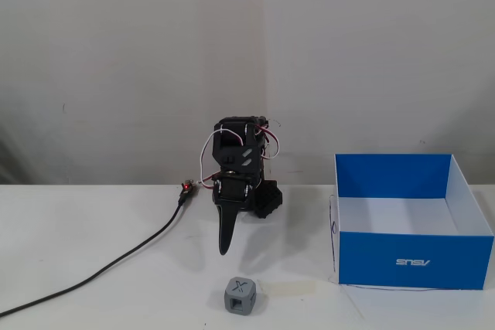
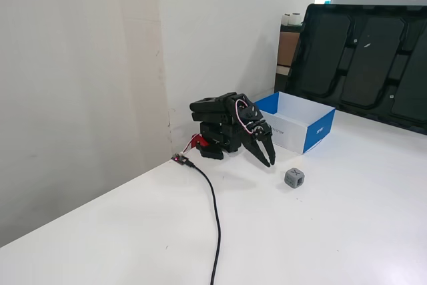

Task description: Pick the gray block and keep it in the box.

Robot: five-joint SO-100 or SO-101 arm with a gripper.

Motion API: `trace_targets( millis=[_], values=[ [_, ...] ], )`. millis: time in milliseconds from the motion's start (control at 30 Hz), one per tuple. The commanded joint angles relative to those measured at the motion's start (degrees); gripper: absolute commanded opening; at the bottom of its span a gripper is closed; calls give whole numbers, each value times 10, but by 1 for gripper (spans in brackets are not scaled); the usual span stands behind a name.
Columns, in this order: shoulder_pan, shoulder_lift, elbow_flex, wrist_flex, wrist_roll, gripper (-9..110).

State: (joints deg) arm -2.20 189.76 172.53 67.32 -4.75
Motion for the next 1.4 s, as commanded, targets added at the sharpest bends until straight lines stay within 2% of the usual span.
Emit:
trace_targets(
  millis=[0,633,933,1367],
  values=[
    [1,68,7,1,5,0],
    [-33,68,7,-1,-3,0],
    [-25,68,2,7,90,0],
    [18,54,-42,-4,149,0]
  ],
)
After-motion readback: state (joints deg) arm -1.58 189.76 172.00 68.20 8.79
